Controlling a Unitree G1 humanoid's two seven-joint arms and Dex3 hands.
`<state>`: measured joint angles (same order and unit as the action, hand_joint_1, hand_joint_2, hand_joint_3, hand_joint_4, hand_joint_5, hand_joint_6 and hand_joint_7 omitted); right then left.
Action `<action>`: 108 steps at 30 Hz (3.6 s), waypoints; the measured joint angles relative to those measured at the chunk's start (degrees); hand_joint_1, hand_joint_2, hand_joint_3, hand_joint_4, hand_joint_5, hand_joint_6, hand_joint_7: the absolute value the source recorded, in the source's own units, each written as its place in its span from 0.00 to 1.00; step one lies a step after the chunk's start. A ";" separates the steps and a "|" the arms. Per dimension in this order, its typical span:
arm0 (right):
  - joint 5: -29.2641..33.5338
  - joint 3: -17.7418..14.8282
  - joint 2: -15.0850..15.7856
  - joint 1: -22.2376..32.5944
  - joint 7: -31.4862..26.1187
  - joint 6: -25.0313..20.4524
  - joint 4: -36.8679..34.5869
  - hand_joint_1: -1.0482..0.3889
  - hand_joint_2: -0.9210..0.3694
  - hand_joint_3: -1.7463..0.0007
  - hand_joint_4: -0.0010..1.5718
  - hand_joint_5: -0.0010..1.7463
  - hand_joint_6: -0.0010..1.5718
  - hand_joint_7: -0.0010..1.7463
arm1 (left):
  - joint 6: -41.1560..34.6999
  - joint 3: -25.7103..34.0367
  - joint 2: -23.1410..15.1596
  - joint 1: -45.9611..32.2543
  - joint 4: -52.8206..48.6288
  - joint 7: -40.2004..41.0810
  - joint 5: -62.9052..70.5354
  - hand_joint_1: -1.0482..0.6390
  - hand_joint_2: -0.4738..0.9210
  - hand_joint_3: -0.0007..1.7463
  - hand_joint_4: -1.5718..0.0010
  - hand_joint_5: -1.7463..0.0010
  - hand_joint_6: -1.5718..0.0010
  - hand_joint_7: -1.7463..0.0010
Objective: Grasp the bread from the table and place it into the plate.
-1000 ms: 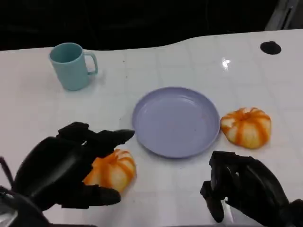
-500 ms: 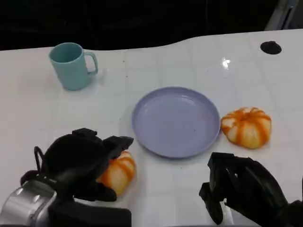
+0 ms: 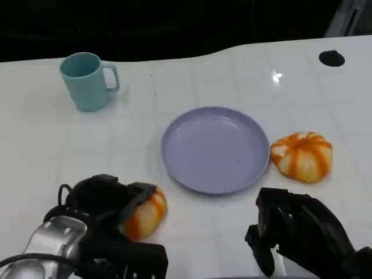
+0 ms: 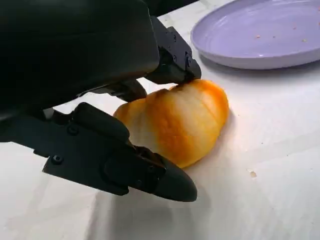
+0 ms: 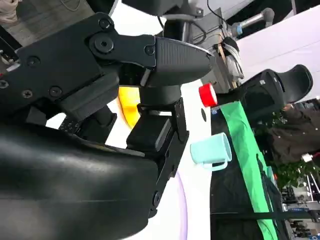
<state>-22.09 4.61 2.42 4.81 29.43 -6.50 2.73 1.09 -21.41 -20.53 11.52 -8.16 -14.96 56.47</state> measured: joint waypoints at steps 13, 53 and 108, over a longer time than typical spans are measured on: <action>0.05 -0.01 0.01 0.33 0.05 -0.34 0.63 0.07 0.15 0.59 0.78 0.95 0.66 0.86 | 11.61 -0.93 -0.69 1.69 -13.98 26.34 -5.25 0.45 0.88 0.40 0.45 0.01 0.50 0.11; -0.36 -0.18 0.11 0.67 0.18 -0.95 0.97 0.07 0.16 0.58 0.77 0.95 0.67 0.86 | 10.31 2.01 -0.29 8.51 0.65 27.71 -6.35 0.48 0.62 0.67 0.43 0.00 0.52 0.06; -0.09 -0.13 0.14 1.89 0.60 -0.60 2.24 0.08 0.14 0.61 0.77 0.94 0.65 0.87 | 11.21 -7.22 5.27 23.15 -16.53 7.64 -17.11 0.12 1.00 0.23 0.96 0.82 0.87 0.97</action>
<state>-22.17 4.48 2.56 6.70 30.04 -7.10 4.97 12.30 -28.62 -15.26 34.67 -24.68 -7.33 39.36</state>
